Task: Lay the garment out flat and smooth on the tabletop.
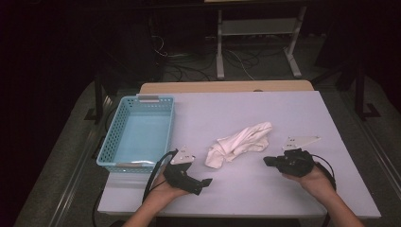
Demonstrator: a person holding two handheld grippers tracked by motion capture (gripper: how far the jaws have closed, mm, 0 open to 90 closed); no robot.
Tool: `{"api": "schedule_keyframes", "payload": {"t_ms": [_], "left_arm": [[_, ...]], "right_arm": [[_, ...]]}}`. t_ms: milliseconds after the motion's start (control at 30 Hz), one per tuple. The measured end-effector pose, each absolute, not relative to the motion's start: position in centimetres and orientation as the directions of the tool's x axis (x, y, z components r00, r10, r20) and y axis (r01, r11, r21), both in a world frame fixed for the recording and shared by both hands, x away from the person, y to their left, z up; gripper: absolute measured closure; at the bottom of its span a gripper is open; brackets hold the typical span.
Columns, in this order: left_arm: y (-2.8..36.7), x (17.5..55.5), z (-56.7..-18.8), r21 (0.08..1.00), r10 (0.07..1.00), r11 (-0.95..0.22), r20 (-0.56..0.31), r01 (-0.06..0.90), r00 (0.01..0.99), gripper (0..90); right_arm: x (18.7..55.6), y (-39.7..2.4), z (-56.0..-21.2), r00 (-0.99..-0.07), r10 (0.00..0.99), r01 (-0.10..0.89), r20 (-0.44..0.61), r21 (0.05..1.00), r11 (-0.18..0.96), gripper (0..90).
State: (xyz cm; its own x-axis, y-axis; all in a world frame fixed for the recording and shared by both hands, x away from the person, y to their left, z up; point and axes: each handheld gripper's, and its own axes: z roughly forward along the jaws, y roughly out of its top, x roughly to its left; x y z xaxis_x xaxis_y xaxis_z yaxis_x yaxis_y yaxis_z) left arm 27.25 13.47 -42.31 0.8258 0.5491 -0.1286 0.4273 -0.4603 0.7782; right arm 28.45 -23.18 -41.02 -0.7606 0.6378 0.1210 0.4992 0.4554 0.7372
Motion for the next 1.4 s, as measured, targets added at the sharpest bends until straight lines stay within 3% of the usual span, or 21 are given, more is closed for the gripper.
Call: {"api": "schedule_keyframes", "payload": {"t_ms": [1400], "left_arm": [[13.7,27.4,-42.2,0.784,0.562,-0.445,-0.133,0.434,0.816,0.0]], "right_arm": [[32.0,-20.4,-40.4,-0.767,0.639,0.464,0.063,0.743,0.483,87.9]]}}
